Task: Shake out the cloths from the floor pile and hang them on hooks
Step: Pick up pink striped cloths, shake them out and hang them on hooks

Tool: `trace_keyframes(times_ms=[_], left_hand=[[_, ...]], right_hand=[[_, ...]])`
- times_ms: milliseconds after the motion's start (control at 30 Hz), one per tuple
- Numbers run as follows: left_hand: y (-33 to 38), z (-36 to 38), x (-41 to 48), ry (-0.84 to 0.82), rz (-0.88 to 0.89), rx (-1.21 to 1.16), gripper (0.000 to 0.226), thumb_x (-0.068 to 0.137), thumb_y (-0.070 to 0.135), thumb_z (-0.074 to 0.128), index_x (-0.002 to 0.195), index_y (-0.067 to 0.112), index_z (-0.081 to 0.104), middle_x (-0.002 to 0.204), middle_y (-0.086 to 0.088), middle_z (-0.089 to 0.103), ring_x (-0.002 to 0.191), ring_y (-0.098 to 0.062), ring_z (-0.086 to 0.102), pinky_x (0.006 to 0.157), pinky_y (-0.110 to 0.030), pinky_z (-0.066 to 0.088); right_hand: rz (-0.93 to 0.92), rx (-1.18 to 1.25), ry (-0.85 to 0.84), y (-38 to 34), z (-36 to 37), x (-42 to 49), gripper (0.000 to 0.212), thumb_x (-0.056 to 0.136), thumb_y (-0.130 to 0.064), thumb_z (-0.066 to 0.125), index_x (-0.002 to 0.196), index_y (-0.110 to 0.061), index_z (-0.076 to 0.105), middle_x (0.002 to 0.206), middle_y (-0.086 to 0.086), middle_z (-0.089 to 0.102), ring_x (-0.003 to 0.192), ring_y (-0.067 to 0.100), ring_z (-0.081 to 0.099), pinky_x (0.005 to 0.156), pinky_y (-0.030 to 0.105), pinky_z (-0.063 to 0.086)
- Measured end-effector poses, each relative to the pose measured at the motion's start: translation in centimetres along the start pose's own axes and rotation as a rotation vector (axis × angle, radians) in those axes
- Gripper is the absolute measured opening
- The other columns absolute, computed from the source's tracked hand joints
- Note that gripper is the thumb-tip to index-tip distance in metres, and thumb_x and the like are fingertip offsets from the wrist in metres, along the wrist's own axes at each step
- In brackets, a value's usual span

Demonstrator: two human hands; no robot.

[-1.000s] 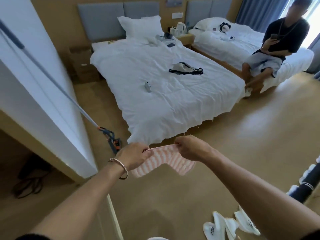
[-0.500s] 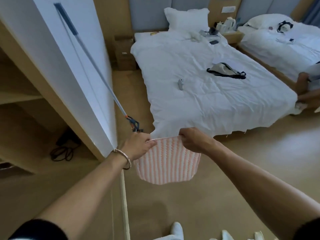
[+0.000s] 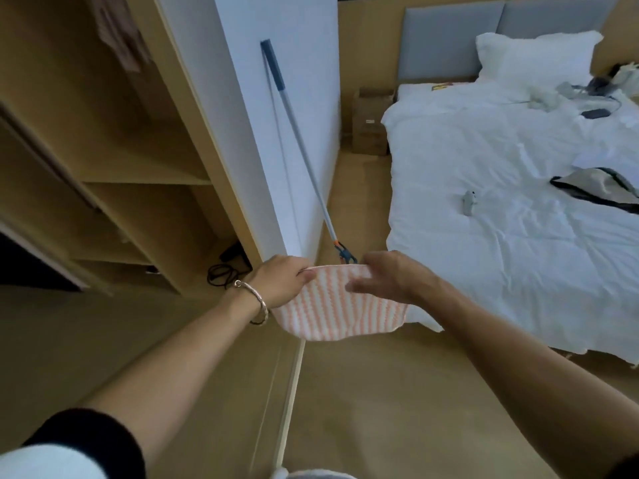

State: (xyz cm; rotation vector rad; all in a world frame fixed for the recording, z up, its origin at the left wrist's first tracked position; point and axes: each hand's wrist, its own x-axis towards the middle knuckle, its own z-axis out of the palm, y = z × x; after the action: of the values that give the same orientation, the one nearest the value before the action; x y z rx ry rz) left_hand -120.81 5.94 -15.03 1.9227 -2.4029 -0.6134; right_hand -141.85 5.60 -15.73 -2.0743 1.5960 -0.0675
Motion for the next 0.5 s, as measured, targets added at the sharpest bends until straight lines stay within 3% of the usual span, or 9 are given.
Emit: trace_keyframes(times_ms=[67,267,333,400,500], left_hand=[[-0.7,-0.4,-0.1,0.030,-0.063,0.003,0.032,0.100,0.032,0.036,0.089,0.010,0.056,0.085,-0.004,0.058,0.075,-0.021,0.054,0.053,-0.028,0.033],[-3.9,-0.6,-1.5,0.079,-0.140,0.005,0.016,0.097,0.015,0.034,0.089,0.012,0.047,0.072,-0.003,0.051,0.060,-0.022,0.047,0.046,-0.030,0.026],[-5.7,-0.9,-1.7,0.093,-0.155,0.011,0.022,0.100,0.022,0.031,0.087,0.012,0.046,0.069,-0.004,0.049,0.059,-0.024,0.047,0.048,-0.033,0.027],[-7.8,-1.5,-1.9,0.101,-0.159,0.003,0.030,0.100,0.033,0.030,0.086,0.014,0.049,0.071,-0.004,0.052,0.066,-0.027,0.053,0.053,-0.034,0.031],[-10.9,-3.0,-1.9,0.079,-0.174,-0.010,0.039,0.095,0.049,0.039,0.080,0.017,0.053,0.072,0.001,0.054,0.064,-0.017,0.050,0.055,-0.032,0.033]], right_hand=[[-0.058,-0.062,-0.020,-0.8,0.4,0.9,0.031,0.086,-0.050,0.060,0.089,-0.019,0.058,0.084,-0.003,0.059,0.076,0.016,0.056,0.069,0.035,0.048],[-0.222,-0.127,-0.041,-3.8,0.4,4.1,0.031,0.097,-0.037,0.047,0.085,-0.014,0.062,0.069,-0.008,0.053,0.065,0.009,0.051,0.059,0.023,0.038],[-0.251,-0.158,-0.030,-5.2,0.7,5.5,0.031,0.097,-0.039,0.047,0.081,-0.015,0.060,0.069,-0.008,0.054,0.063,0.009,0.052,0.058,0.023,0.039],[-0.250,-0.158,-0.039,-6.5,1.2,7.4,0.036,0.095,-0.043,0.047,0.088,-0.014,0.066,0.080,-0.003,0.066,0.073,0.014,0.062,0.069,0.030,0.052],[-0.266,-0.173,-0.085,-9.4,1.8,10.2,0.039,0.096,-0.046,0.045,0.101,-0.015,0.070,0.096,0.002,0.071,0.082,0.019,0.067,0.080,0.041,0.057]])
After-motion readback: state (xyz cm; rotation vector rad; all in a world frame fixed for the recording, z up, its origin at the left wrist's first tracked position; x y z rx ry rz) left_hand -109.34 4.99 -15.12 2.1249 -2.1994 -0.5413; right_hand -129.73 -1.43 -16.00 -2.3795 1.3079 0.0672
